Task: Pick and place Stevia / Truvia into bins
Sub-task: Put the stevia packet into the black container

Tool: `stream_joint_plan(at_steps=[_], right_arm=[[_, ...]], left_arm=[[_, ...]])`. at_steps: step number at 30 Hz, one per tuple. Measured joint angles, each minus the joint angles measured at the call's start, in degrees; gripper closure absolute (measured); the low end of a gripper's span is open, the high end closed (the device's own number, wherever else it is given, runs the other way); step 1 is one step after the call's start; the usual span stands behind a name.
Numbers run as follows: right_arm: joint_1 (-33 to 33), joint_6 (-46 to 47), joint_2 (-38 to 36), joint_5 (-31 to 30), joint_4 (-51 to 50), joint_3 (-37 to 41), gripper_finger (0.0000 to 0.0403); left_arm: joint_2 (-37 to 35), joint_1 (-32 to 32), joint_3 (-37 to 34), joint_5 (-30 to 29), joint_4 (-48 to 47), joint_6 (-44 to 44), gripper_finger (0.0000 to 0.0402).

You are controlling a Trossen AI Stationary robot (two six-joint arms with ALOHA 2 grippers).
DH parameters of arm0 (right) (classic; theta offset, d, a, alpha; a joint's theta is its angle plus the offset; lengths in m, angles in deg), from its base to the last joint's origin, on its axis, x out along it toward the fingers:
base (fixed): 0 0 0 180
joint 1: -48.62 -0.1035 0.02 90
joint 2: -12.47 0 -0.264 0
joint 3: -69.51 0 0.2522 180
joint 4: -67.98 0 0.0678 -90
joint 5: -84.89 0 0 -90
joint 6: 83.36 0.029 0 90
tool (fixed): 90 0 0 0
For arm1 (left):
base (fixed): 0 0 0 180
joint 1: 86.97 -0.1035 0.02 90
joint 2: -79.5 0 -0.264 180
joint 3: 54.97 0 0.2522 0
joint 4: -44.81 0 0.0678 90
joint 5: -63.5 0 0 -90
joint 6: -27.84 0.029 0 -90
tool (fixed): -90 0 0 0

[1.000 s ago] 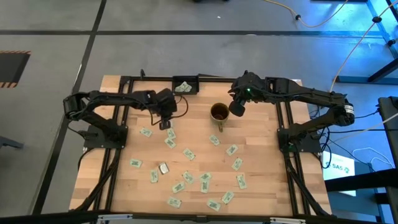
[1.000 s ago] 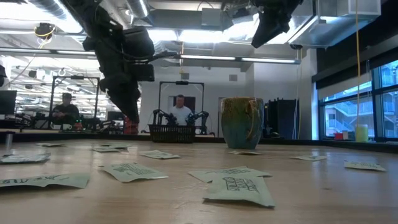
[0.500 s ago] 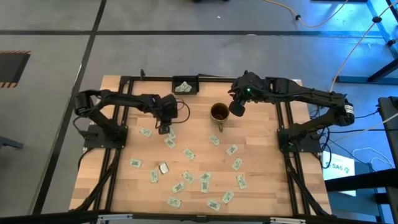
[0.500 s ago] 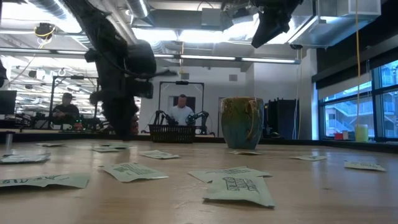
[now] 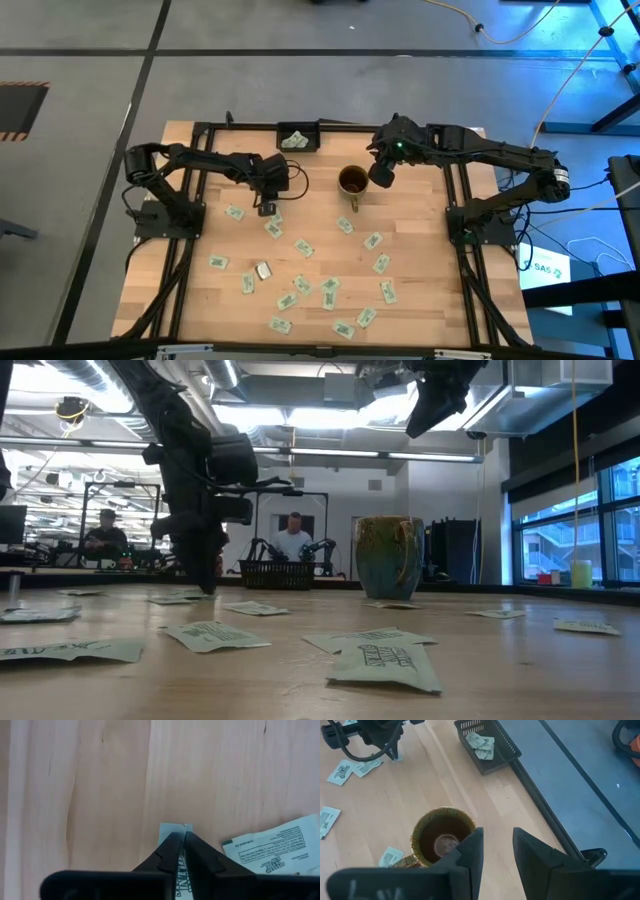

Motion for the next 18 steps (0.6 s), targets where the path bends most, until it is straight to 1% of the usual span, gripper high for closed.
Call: stream_joint_plan(at_steps=[3, 6, 7, 12, 14, 17, 18], right_arm=[[0.00, 0.00, 0.00, 0.01, -0.02, 0.00, 0.0295], [0.00, 0.00, 0.00, -0.01, -0.03, 0.00, 0.0295], [0.00, -0.05, 0.00, -0.01, -0.02, 0.00, 0.0295], [0.00, -0.20, 0.00, -0.01, 0.05, 0.00, 0.0295], [0.00, -0.28, 0.00, -0.01, 0.29, 0.00, 0.0295], [0.00, -0.18, 0.00, -0.01, 0.31, 0.00, 0.0295], [0.00, -0.08, 0.00, -0.01, 0.30, 0.00, 0.0295]], left_arm=[[0.17, -0.01, 1.34, 0.06, -1.14, -0.52, 0.0396], [-0.02, -0.16, 4.64, -0.03, -4.69, -1.88, 0.0396], [-0.32, -0.16, 6.12, -0.01, -5.83, -1.95, 0.0396], [-2.03, -1.74, 14.89, 0.13, -4.14, -0.77, 0.0398], [-1.95, -2.98, 17.96, -1.85, -2.14, 0.16, 0.0397], [-1.52, -5.33, 21.49, -7.38, 2.26, 0.51, 0.0397], [-1.17, -6.47, 22.24, -8.06, 2.47, 0.83, 0.0397]])
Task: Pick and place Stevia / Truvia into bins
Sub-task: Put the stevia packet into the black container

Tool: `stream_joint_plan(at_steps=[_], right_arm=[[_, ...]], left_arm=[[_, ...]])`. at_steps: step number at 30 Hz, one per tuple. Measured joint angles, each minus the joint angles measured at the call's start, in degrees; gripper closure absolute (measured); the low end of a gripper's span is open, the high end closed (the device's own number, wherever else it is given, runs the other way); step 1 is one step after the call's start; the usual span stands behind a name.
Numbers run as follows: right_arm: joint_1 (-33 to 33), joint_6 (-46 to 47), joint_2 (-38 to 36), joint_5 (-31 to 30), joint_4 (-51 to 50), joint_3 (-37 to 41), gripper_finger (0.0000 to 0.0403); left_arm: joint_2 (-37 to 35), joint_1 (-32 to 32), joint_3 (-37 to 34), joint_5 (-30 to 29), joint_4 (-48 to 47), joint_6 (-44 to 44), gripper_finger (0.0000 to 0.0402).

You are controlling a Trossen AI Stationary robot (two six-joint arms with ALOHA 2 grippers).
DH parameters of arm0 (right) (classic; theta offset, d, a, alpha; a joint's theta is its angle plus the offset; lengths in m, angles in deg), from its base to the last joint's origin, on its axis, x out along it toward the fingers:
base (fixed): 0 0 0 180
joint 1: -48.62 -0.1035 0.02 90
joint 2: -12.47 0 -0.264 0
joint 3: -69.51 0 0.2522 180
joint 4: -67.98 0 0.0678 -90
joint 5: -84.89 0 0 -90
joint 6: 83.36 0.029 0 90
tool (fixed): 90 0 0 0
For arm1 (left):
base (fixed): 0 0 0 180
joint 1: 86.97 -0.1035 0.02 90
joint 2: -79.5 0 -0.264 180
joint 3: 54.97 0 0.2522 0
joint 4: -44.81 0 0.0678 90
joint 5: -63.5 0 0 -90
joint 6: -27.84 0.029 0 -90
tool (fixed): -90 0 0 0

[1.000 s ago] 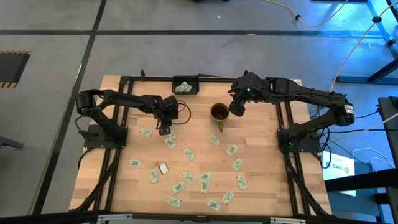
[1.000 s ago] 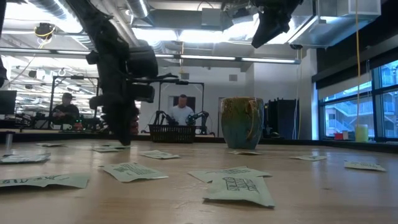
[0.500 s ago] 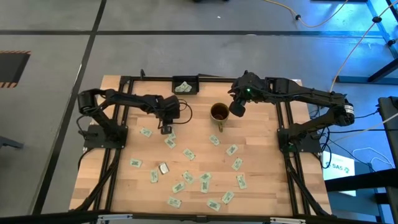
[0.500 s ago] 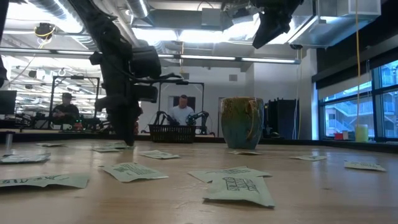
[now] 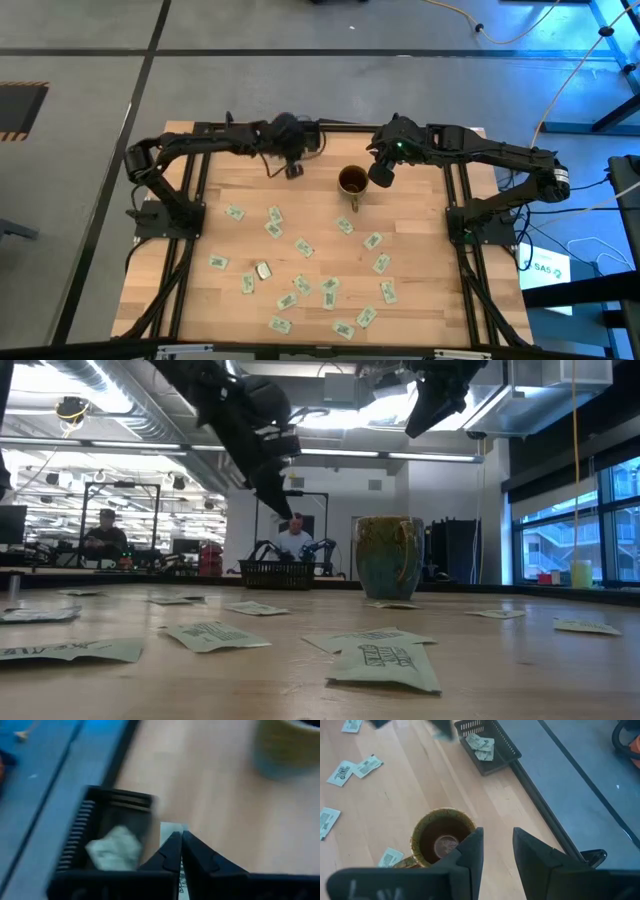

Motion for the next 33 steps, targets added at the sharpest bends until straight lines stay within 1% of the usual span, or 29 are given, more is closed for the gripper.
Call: stream_joint_plan(at_steps=[4, 7, 10, 12, 15, 19, 25, 27, 33], right_arm=[[0.00, 0.06, 0.00, 0.00, 0.07, 0.00, 0.0295], [0.00, 0.06, 0.00, 0.00, 0.22, 0.00, 0.0295], [0.00, 0.08, 0.00, 0.00, 0.38, 0.00, 0.0295], [0.00, 0.08, 0.00, 0.00, 0.38, 0.00, 0.0295], [0.00, 0.10, 0.00, 0.00, 0.38, 0.00, 0.0295], [0.00, 0.37, 0.00, 0.00, 0.38, 0.00, 0.0295], [0.00, 0.39, 0.00, 0.00, 0.34, 0.00, 0.0295], [0.00, 0.37, 0.00, 0.00, 0.34, 0.00, 0.0295], [0.00, 0.14, 0.00, 0.00, 0.34, 0.00, 0.0295]], left_arm=[[2.10, -3.85, 3.84, -0.47, 0.87, 1.61, 0.0397], [4.97, -6.00, 5.81, -0.38, 0.96, 1.71, 0.0398], [8.40, -7.71, 7.13, 1.63, 0.78, 1.76, 0.0398], [10.93, -8.50, 7.83, 2.21, 0.89, 1.74, 0.0398], [14.90, -9.33, 8.60, 0.58, 0.68, 1.80, 0.0397], [18.12, -10.33, 9.95, 0.51, 0.89, 1.76, 0.0394], [18.69, -10.63, 10.53, -0.43, 1.15, 1.75, 0.0391], [18.63, -10.71, 10.53, -1.53, 1.10, 1.72, 0.0384], [16.65, -10.84, 10.53, -1.71, 0.60, 1.65, 0.0357]])
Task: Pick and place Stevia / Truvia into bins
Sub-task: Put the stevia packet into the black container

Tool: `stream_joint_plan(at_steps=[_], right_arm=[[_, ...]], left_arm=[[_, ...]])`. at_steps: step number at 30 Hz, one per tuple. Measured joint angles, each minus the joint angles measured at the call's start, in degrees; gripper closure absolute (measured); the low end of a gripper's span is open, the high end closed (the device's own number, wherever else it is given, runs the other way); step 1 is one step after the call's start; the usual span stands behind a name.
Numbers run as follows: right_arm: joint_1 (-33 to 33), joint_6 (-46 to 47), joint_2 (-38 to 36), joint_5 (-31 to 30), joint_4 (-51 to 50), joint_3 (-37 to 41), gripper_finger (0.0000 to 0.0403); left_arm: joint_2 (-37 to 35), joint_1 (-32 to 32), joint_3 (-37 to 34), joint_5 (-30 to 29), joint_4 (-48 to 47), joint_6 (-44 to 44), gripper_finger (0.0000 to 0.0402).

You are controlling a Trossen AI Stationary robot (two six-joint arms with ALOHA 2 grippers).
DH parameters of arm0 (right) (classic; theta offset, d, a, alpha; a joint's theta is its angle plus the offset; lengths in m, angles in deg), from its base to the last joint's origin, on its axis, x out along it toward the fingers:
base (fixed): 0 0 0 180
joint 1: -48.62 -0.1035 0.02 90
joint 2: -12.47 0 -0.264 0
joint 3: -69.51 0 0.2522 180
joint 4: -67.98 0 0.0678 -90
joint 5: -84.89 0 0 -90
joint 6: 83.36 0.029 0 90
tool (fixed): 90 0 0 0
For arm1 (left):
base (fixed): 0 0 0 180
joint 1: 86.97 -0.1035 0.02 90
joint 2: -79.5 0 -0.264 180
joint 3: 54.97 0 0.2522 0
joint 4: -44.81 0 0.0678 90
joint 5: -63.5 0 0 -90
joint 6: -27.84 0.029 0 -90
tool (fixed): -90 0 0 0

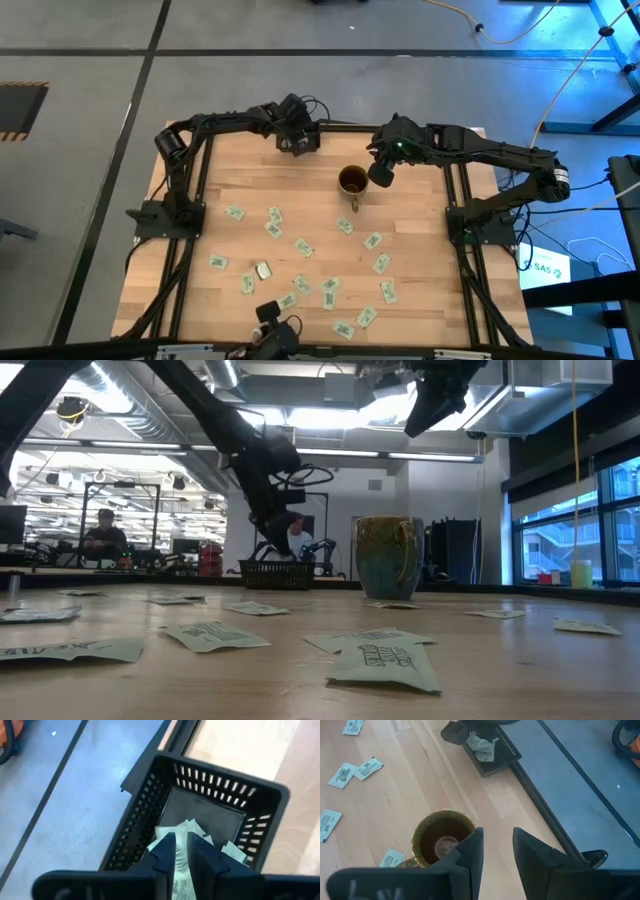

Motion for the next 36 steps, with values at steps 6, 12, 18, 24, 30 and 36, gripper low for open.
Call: stream_joint_plan(at_steps=[6, 12, 18, 24, 30, 36], right_arm=[[0.00, -0.15, 0.00, 0.00, -0.02, 0.00, 0.0295], [0.00, -0.20, 0.00, -0.02, -0.48, 0.00, 0.0295], [0.01, -0.20, 0.00, -0.01, -1.07, -0.02, 0.0295], [0.00, -1.50, 0.00, 0.00, -0.98, -0.02, 0.0295], [0.00, -1.55, 0.00, 0.00, -0.85, -0.02, 0.0295], [0.01, -1.55, 0.00, 0.00, -0.87, -0.02, 0.0295]], left_arm=[[-6.12, 0.51, 0.02, 1.10, -0.83, 0.00, 0.0349], [-14.11, 2.24, 0.07, 13.94, -7.48, 0.00, 0.0360], [-18.57, 5.25, 0.06, 23.58, -15.94, -4.79, 0.0362], [-19.11, 10.62, 0.01, 22.08, -30.86, -0.95, 0.0359], [-19.00, 16.90, -0.02, 16.24, -36.97, -2.91, 0.0364], [-19.01, 21.14, -2.04, 16.07, -35.58, -5.03, 0.0366]])
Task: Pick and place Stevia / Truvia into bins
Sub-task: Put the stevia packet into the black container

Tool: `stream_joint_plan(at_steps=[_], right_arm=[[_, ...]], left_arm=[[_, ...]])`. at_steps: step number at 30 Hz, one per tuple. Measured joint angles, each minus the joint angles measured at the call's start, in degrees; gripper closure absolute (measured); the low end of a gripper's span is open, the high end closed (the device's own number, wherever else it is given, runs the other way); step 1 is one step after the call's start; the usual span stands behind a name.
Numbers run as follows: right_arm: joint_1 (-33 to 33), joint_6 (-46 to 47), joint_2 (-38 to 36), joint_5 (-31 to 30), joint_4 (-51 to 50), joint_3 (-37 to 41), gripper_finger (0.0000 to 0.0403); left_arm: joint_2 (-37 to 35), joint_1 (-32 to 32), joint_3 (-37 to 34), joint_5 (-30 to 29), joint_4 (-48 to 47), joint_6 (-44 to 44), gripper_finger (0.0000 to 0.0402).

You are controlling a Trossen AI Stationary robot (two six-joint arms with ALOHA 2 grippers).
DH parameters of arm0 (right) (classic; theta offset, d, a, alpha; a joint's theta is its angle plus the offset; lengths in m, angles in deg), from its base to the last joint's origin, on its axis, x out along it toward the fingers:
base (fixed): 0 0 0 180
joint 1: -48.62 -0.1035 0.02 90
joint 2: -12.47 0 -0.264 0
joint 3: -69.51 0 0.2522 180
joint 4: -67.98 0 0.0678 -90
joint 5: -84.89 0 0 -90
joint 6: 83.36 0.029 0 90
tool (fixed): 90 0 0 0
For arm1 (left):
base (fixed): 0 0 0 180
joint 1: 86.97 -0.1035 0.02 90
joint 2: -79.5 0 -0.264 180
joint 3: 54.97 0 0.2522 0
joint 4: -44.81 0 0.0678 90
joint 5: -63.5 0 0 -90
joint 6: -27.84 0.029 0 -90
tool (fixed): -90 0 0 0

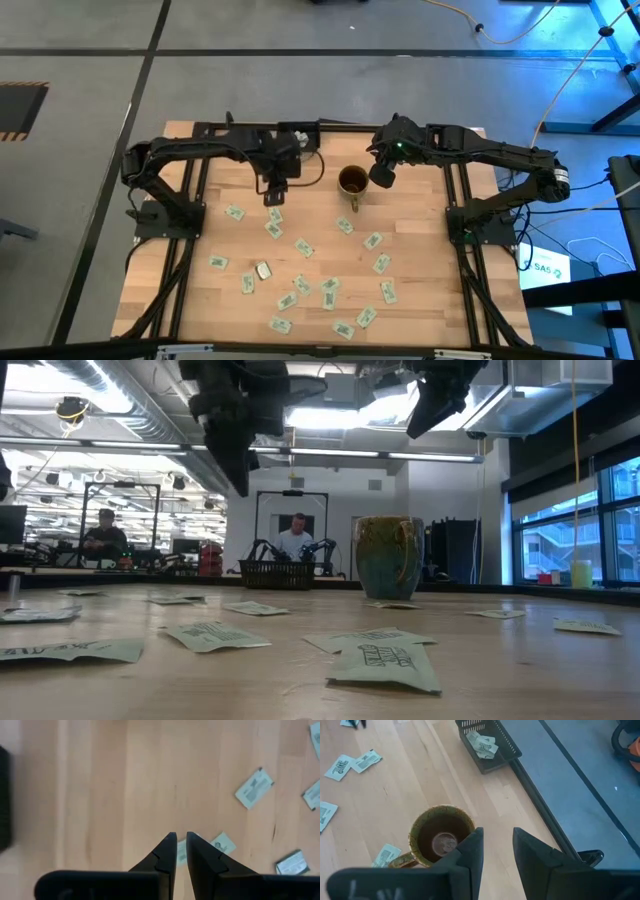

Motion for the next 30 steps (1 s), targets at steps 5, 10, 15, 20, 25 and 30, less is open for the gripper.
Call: stream_joint_plan(at_steps=[5, 10, 15, 20, 25, 30], right_arm=[[-0.01, 0.00, 0.00, 0.00, -0.06, 0.00, 0.0295], [0.00, -0.02, 0.00, 0.00, -0.01, 0.00, 0.0295], [-0.01, -0.18, 0.00, 0.00, 0.17, 0.00, 0.0295], [0.00, -0.15, 0.00, 0.00, 0.23, 0.00, 0.0295], [0.01, -0.04, 0.00, 0.00, 0.36, 0.00, 0.0295], [0.00, -0.02, 0.00, 0.00, 0.38, 0.00, 0.0295]], left_arm=[[0.02, 1.49, -7.53, -0.17, 2.91, -2.22, 0.0365], [0.05, 3.69, -15.12, -3.02, 9.19, -4.04, 0.0356], [0.05, 6.32, -19.81, -6.74, 14.33, -3.57, 0.0337], [0.05, 7.71, -22.14, -8.22, 18.23, -3.92, 0.0330], [0.07, 8.02, -22.50, -8.17, 18.54, -4.45, 0.0335], [0.41, 8.16, -22.52, -8.64, 19.23, -3.65, 0.0343]])
